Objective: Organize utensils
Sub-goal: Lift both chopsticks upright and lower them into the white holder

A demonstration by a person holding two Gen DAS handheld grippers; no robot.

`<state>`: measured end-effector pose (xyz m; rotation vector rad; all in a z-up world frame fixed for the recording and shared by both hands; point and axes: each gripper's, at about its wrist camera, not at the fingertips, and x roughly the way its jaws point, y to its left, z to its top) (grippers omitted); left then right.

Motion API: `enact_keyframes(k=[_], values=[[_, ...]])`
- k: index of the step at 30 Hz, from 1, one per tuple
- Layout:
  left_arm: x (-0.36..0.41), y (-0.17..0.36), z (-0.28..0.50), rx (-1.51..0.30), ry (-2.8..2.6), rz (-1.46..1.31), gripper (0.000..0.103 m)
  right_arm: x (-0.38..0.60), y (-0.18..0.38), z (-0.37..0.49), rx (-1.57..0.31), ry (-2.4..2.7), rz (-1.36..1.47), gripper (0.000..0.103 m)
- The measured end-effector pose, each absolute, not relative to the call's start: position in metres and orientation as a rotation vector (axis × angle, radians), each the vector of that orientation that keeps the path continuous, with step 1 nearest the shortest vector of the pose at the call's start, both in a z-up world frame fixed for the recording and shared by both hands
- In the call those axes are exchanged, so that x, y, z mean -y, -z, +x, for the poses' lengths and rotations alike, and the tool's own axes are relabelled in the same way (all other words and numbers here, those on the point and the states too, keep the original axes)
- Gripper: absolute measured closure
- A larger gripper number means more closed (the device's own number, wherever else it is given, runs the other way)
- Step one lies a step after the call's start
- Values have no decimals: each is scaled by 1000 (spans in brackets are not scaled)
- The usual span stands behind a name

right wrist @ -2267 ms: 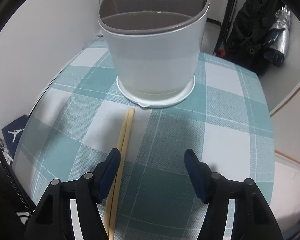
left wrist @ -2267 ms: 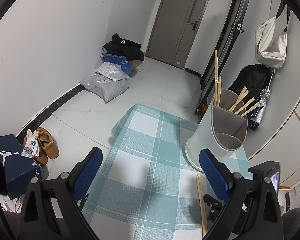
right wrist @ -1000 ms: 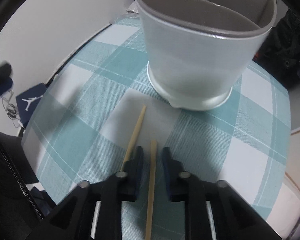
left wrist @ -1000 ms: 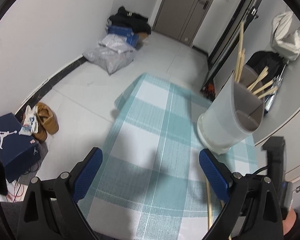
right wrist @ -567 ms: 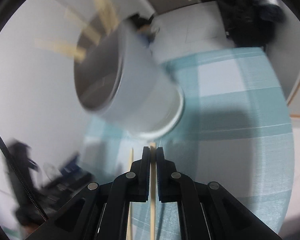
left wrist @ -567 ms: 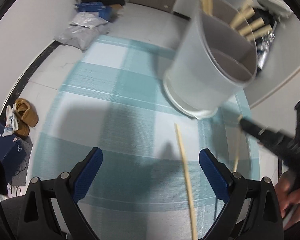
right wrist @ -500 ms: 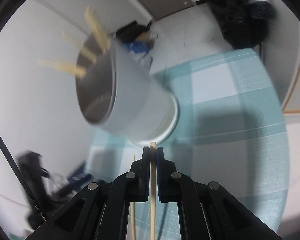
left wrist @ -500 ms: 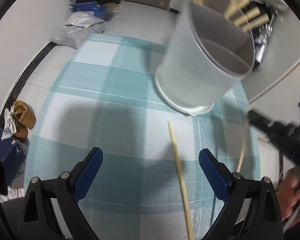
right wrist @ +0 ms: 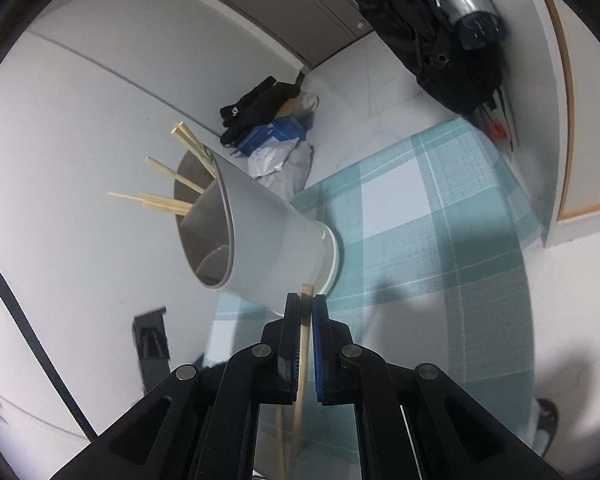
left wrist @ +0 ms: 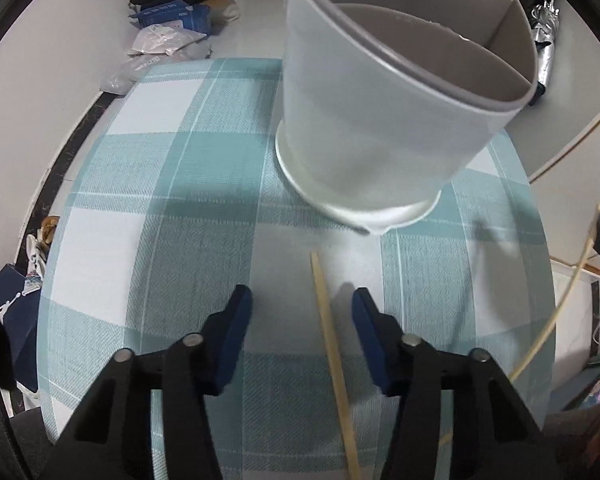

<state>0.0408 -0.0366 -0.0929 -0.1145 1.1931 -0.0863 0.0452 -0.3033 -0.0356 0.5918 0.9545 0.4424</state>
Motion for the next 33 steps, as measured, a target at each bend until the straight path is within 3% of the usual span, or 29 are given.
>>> enact_keyframes(k=[5, 7, 13, 33], values=[[45, 93, 38, -1167, 51, -75, 94, 300, 33, 43, -943, -435, 530, 98], [44, 93, 35, -1166, 49, -91, 100, 296, 34, 44, -935, -434, 504, 98], [41, 90, 29, -1141, 37, -121, 101, 288, 29, 42, -912, -438, 442, 98], [22, -21, -6, -691, 164, -199, 101, 265, 3, 20, -790, -444, 291, 98]])
